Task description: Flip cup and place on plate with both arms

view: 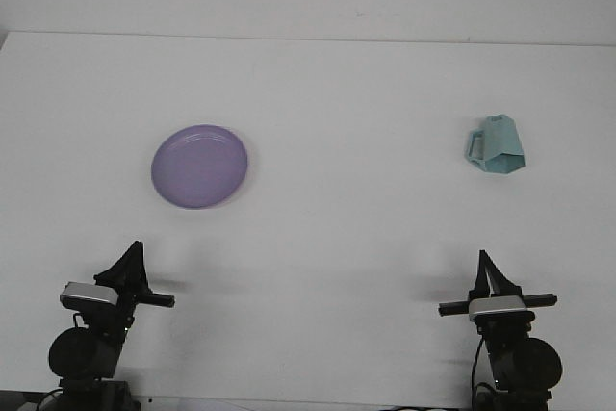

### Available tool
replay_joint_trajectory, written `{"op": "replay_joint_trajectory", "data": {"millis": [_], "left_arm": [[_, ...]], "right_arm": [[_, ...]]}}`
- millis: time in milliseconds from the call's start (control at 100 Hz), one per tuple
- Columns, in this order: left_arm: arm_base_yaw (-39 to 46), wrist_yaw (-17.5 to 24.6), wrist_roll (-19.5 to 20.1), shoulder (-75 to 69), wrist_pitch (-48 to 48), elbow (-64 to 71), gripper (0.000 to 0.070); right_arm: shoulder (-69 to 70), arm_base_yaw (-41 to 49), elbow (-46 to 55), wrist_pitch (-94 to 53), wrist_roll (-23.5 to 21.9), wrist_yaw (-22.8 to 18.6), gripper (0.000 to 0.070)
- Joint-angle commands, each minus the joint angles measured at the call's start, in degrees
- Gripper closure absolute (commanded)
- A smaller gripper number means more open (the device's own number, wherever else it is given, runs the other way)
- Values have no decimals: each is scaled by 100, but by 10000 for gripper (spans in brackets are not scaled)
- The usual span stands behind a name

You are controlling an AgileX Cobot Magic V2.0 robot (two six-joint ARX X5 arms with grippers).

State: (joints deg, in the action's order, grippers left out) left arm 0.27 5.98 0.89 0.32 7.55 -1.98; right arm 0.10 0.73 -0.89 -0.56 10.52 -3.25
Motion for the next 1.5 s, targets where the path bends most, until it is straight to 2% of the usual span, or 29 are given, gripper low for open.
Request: {"op": "replay_joint_trajectory", "data": {"millis": [0, 860, 1060, 1170, 1230, 1350, 1490], "left_arm": [[9, 26, -4, -7, 68, 116, 686], [9, 26, -98, -7, 170, 116, 687], [9, 26, -278, -7, 238, 116, 688], [9, 26, -643, -7, 245, 116, 689], [9, 26, -695, -7, 264, 116, 689], [9, 24, -758, -7, 310, 111, 689], [9, 24, -765, -7, 330, 107, 689]], "right_arm": [[-4, 0, 17, 59, 15, 11, 700], [-4, 0, 17, 81, -79, -7, 700], [-4, 2, 17, 229, -560, -42, 700], [-4, 2, 17, 286, -1657, -35, 700], [-4, 0, 4, 468, -2009, -15, 700], [31, 0, -319, 372, -2098, 330, 700], [525, 0, -1165, -81, -2085, 767, 700]]}}
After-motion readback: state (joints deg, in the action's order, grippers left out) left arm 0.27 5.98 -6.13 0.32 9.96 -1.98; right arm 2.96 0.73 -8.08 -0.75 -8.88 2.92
